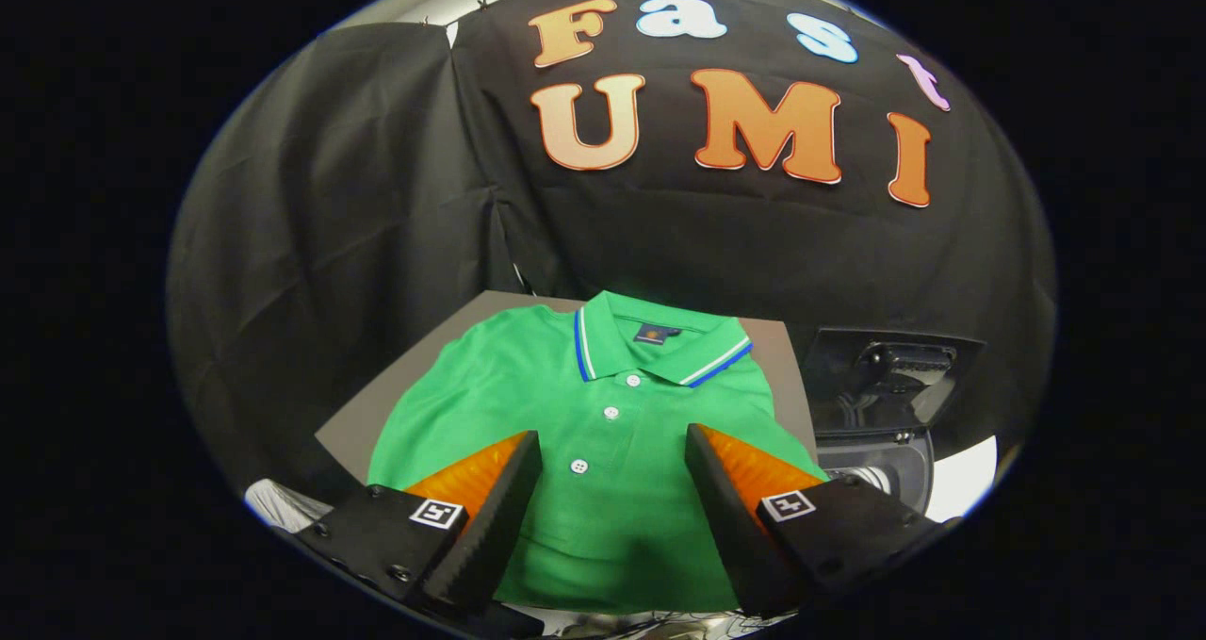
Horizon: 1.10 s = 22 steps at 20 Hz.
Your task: Put the clothes into the washing machine and then close the washing machine lid.
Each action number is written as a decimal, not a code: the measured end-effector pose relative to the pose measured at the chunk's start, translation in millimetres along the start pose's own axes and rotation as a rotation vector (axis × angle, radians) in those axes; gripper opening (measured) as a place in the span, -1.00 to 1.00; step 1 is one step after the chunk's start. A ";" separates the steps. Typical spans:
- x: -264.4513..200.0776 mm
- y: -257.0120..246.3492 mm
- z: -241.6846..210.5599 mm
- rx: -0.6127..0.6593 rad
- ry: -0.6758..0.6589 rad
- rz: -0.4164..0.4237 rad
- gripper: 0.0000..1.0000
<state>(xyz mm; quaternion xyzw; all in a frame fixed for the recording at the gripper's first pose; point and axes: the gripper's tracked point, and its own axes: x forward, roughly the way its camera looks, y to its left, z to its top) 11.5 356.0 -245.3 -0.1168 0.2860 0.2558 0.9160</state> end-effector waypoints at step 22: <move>7.5 8.2 -2.9 0.149 -0.032 0.296 -0.73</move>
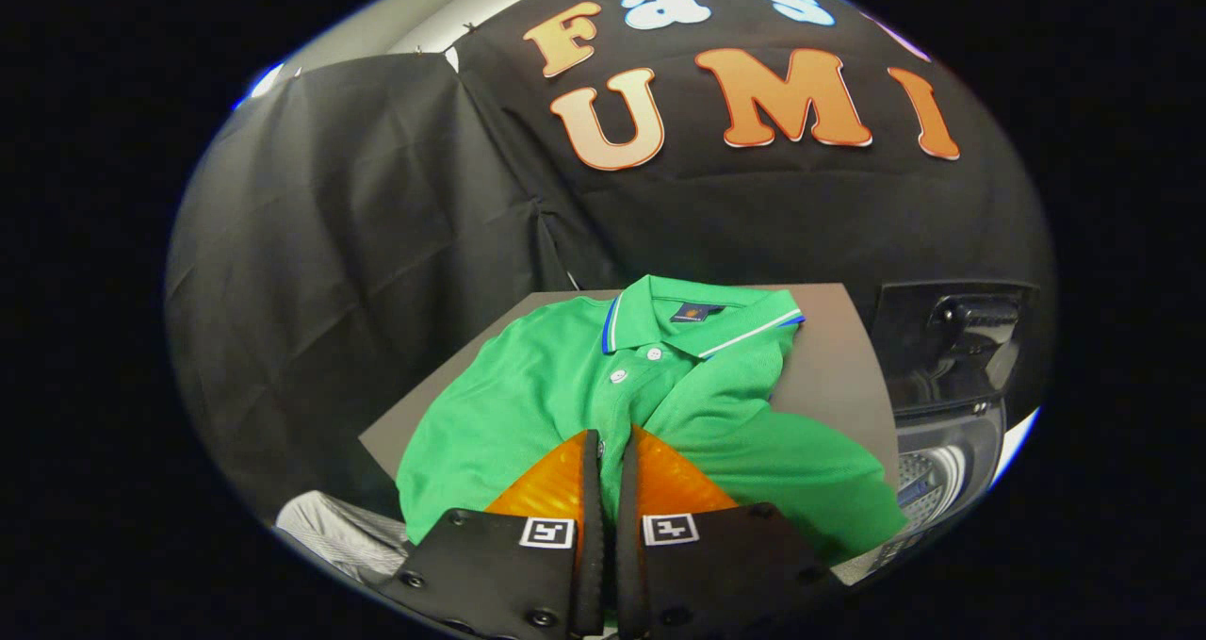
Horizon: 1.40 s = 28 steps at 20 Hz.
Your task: Put the clothes into the washing machine and then close the washing machine lid.
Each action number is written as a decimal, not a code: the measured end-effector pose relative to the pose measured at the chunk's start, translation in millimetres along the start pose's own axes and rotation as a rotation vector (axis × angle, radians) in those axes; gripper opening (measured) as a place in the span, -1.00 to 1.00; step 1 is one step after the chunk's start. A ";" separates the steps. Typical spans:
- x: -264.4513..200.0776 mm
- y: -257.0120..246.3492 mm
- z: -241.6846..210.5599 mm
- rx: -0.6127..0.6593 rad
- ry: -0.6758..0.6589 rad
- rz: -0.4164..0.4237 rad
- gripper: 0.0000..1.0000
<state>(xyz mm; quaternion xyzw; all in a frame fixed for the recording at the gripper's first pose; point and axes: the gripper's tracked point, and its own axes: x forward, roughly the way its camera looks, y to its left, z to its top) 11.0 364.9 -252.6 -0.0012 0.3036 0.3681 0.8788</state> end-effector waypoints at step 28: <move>-164.3 -165.9 149.3 -0.094 -0.254 -0.149 -0.83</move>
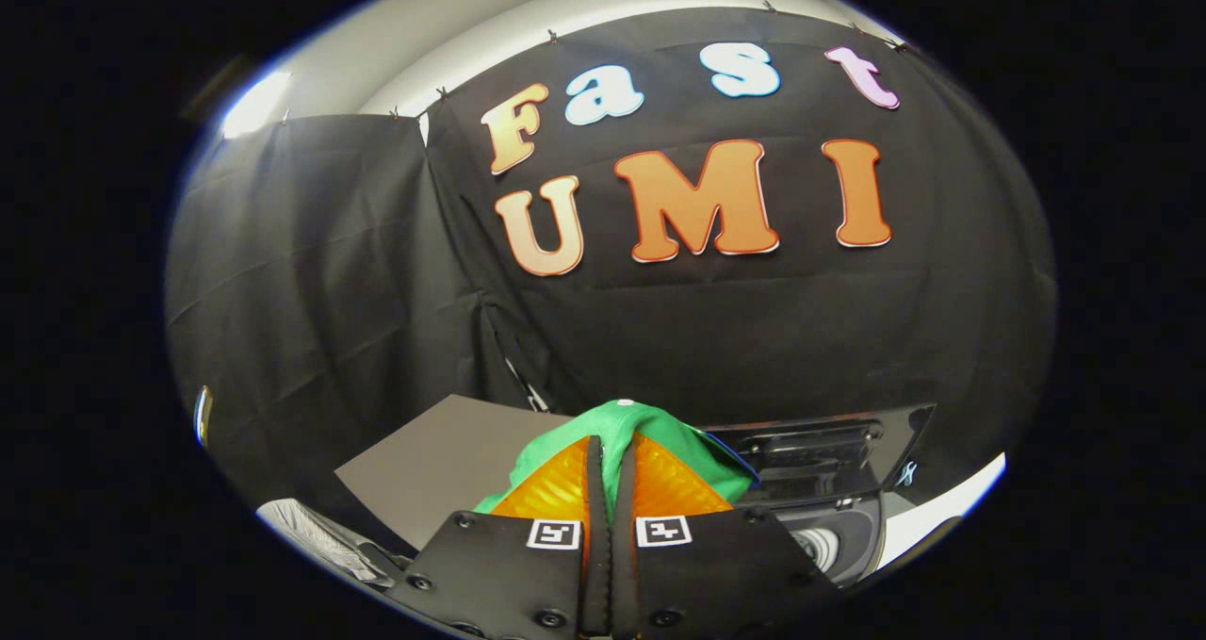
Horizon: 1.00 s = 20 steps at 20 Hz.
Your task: Put the clothes into the washing machine and then close the washing machine lid.
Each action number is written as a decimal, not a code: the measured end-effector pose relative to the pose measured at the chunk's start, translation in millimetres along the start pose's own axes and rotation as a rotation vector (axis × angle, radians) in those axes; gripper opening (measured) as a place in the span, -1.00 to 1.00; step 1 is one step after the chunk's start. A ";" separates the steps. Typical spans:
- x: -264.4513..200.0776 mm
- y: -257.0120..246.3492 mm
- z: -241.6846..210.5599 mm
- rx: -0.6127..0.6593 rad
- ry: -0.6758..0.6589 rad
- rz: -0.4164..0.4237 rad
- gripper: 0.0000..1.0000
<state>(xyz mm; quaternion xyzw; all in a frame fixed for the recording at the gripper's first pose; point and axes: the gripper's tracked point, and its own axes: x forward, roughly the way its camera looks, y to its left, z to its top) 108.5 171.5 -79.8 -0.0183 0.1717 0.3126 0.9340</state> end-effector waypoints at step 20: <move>-6.3 -168.1 -70.3 0.043 0.135 -0.132 -0.84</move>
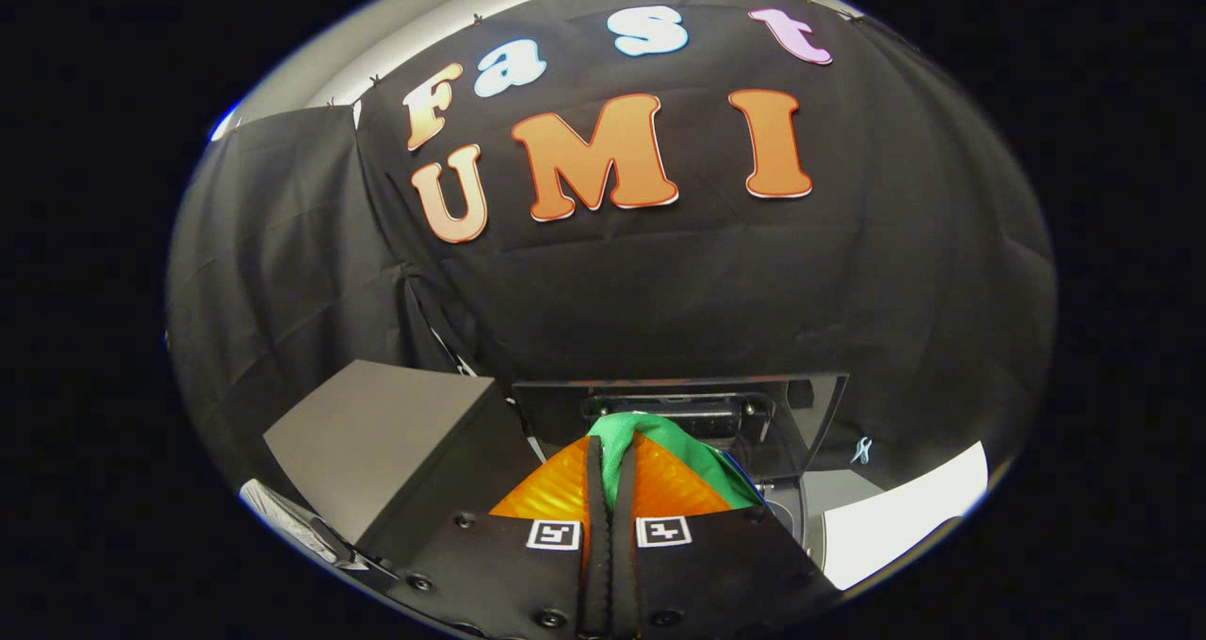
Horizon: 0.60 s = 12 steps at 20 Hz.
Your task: Put the clothes into the washing machine and then close the washing machine lid.
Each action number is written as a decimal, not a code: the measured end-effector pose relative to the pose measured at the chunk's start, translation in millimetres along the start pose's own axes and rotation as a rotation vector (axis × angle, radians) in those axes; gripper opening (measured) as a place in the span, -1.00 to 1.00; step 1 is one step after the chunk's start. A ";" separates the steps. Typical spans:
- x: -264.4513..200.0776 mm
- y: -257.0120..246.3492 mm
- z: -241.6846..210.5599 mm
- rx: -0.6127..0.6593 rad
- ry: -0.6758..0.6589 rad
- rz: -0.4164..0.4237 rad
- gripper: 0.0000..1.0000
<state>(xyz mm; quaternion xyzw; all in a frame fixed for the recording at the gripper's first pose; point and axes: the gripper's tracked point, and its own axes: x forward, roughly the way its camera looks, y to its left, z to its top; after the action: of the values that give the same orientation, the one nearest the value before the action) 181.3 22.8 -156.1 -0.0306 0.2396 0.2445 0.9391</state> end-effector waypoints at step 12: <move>53.0 -18.3 -92.8 -0.010 0.121 -0.017 -0.84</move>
<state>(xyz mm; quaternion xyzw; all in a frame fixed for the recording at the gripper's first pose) 190.2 14.0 -263.8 -0.0519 0.2945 0.2354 0.9247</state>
